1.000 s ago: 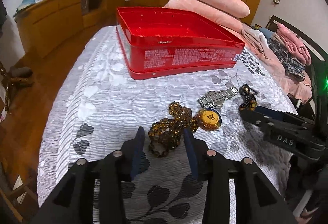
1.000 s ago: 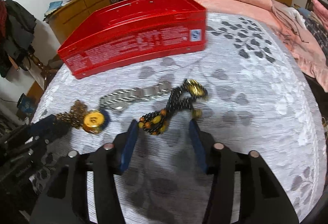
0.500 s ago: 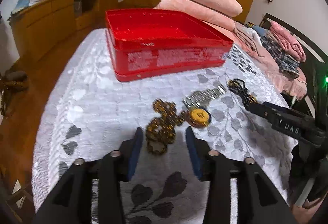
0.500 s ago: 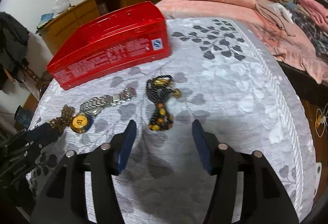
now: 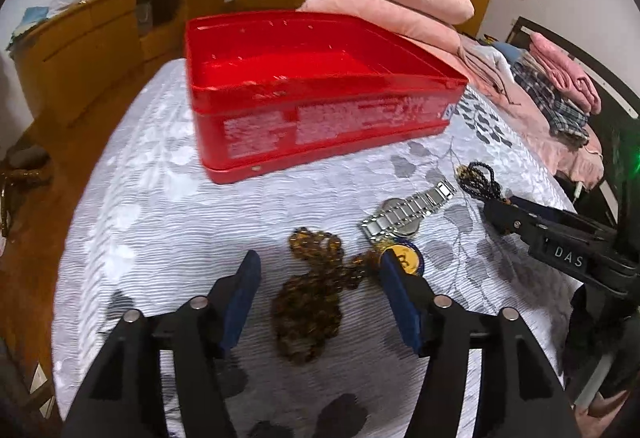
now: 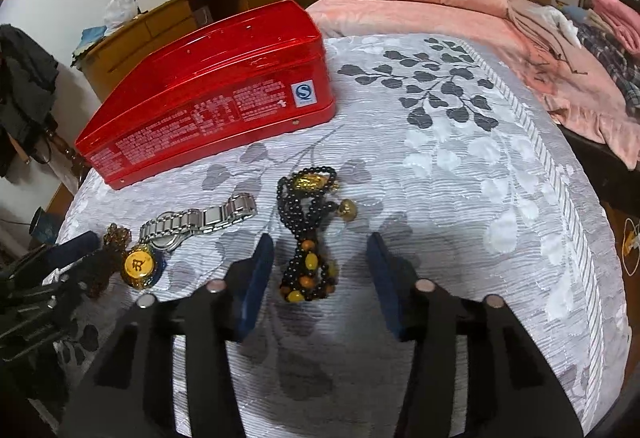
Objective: Organize jewelry
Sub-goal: 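Grasp the brown bead necklace with the left tool while the right tool grasps the black bead bracelet, then carry the necklace into the red box and open the left tool while the right tool drops the bracelet in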
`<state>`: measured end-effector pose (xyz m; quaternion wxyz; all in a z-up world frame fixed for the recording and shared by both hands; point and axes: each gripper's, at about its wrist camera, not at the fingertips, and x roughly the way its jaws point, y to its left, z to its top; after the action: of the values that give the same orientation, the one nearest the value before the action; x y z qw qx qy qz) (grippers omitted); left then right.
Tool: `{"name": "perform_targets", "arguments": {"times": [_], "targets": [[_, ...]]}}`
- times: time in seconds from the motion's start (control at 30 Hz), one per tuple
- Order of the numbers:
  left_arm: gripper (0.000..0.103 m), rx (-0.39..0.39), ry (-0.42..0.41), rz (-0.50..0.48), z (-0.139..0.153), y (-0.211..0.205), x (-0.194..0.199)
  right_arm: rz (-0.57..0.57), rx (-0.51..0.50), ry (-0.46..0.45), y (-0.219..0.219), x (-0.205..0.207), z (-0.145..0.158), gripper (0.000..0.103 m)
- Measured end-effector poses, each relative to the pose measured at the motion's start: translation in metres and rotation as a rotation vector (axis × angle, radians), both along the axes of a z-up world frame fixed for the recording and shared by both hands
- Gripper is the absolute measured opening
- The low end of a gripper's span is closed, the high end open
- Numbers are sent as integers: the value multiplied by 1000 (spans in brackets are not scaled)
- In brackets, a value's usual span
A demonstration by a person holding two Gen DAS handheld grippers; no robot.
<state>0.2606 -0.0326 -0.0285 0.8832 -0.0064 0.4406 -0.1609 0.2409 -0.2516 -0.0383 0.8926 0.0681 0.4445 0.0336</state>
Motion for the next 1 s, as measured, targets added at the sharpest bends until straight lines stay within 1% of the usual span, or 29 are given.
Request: {"name": "perform_targets", "arguments": {"times": [0.1,0.13,0.17,0.2,0.23,0.27,0.3,0.37,0.43,0.47,0.5,0.6,0.7,0.77,0.83,0.93,1.0], "targets": [[63,-17,4,-15,-1,-3,-1,2,-14,-1,2,1,0,37],[61,-15,0,-17,-1,-4,-2,3,-16,-2,2,0,0,32],[56,-13,-3,-18,-1,-5,-3,6,-15,-3,3,0,0,27],[48,-8,-8,-15,0,-5,-4,9,-11,-3,2,0,0,22],[44,-2,-10,-11,0,-5,-6,12,-10,-2,3,0,0,21],[37,-8,-6,-12,0,-5,-7,13,-11,-2,3,0,0,21],[33,-21,1,-16,0,-4,-8,14,-14,-3,4,-1,0,21],[33,-28,5,-21,-1,-3,-12,16,-16,-2,4,-1,0,21],[36,-26,8,-31,-1,-4,-15,16,-18,-1,4,-2,0,21],[42,-29,11,-39,-1,-4,-16,16,-21,-1,5,-2,-1,21],[46,-30,9,-54,-1,-5,-19,17,-22,-1,6,-3,-1,22],[46,-13,-1,-61,-1,-4,-25,18,-17,0,5,-5,-1,22],[47,-10,-10,-38,3,0,-26,18,-18,0,5,-5,-1,22],[48,7,-19,-30,4,2,-25,18,-22,0,5,-5,-1,22],[48,13,-8,-21,2,4,-22,18,-21,0,5,-5,-1,22],[49,25,-4,-38,-1,1,-22,18,-19,0,5,-4,-1,22],[49,13,2,-44,-1,1,-24,18,-20,1,5,-4,-1,22]]}}
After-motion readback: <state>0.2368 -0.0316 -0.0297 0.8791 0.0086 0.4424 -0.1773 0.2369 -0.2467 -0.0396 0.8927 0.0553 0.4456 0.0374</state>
